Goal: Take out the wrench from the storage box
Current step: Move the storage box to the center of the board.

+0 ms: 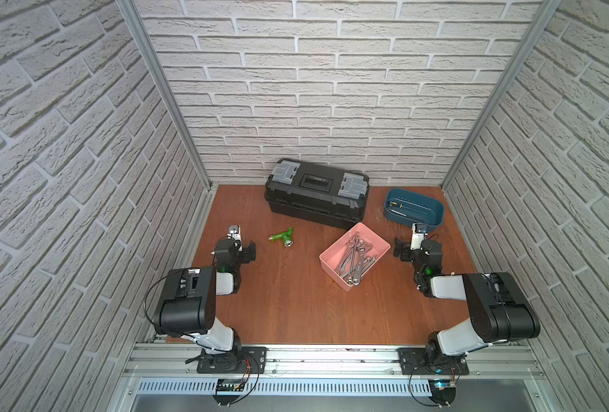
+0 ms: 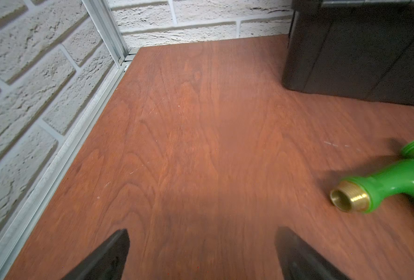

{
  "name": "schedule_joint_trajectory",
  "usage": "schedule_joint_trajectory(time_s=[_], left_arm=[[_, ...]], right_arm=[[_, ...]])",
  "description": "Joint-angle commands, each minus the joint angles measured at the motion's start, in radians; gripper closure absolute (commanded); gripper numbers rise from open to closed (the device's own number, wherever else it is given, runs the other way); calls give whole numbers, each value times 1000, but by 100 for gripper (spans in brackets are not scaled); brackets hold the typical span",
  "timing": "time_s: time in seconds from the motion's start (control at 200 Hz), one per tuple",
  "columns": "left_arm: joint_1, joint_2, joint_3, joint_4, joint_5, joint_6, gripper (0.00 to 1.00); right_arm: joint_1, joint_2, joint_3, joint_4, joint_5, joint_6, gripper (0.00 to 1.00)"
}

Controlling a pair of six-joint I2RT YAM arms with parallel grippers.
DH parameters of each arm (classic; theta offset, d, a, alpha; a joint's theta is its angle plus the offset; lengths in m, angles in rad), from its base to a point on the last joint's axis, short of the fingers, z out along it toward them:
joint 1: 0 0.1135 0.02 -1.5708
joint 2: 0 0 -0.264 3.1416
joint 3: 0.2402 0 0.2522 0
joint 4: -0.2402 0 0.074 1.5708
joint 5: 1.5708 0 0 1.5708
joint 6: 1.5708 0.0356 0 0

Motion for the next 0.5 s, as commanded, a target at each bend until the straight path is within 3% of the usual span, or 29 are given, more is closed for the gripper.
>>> schedule_joint_trajectory(time_s=[0.0,0.495], left_arm=[[3,-15,9,51,10,7,2],[5,-29,11,38,24,9,2]], right_arm=[[4,-20,9,24,17,-13,1],[6,-26,6,33,14,-9,1]])
